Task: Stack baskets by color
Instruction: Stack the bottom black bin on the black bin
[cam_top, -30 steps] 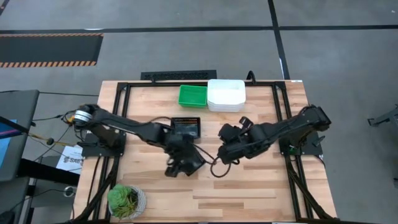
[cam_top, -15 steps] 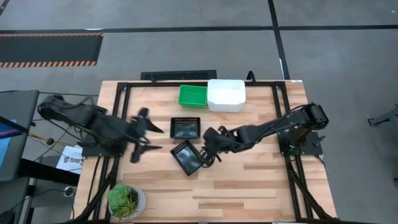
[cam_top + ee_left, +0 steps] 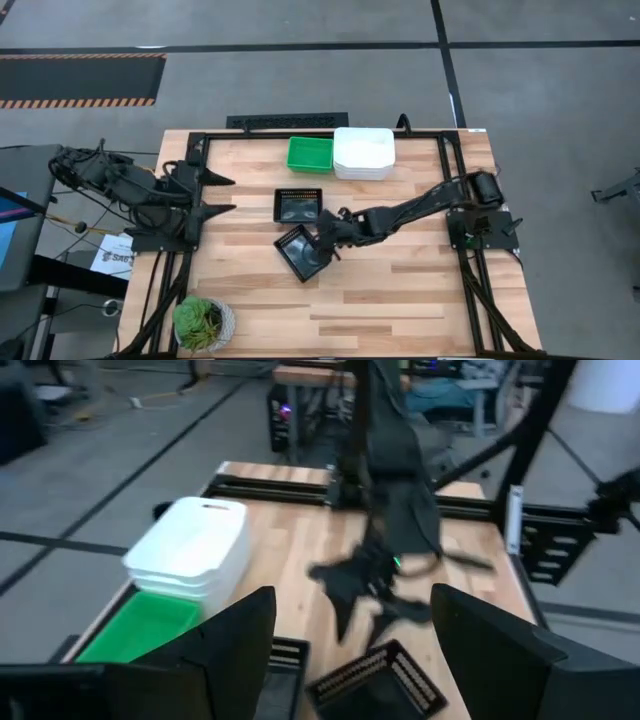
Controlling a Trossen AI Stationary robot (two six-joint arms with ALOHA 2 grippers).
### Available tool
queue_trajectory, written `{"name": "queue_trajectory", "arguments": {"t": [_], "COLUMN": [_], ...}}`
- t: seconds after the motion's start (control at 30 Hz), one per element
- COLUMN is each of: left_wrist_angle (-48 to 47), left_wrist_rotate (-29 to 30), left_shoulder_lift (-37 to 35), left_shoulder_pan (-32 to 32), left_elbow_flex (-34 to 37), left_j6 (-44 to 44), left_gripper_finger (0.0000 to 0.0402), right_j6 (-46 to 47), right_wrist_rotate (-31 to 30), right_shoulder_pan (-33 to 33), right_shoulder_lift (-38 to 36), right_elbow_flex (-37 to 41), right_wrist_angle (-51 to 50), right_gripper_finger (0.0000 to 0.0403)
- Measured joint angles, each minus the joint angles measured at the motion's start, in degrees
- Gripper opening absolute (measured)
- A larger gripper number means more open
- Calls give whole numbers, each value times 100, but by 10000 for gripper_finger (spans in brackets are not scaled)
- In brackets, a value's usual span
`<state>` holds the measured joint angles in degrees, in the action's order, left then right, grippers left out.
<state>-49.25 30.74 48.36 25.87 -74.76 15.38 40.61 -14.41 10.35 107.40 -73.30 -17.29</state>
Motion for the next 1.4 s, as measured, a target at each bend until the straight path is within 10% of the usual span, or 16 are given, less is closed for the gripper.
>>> {"name": "queue_trajectory", "arguments": {"t": [0.37,0.67,0.83,1.4], "left_wrist_angle": [-174,-302,-362,-920], "left_wrist_rotate": [158,164,164,497], "left_shoulder_lift": [31,116,114,107], "left_shoulder_pan": [0,-2,-2,-4], "left_elbow_flex": [2,2,2,2], "left_j6": [82,166,310,797], "left_gripper_finger": [256,256,256,256], "right_j6": [-14,147,-34,-3983], "right_wrist_rotate": [444,795,1463,1735], "right_shoulder_pan": [-101,-124,-122,-1687], "right_shoulder_lift": [941,872,855,-403], "right_elbow_flex": [-564,-575,-602,-1899], "right_wrist_angle": [-63,-317,-340,-840], "right_gripper_finger": [205,26,16,13]}}
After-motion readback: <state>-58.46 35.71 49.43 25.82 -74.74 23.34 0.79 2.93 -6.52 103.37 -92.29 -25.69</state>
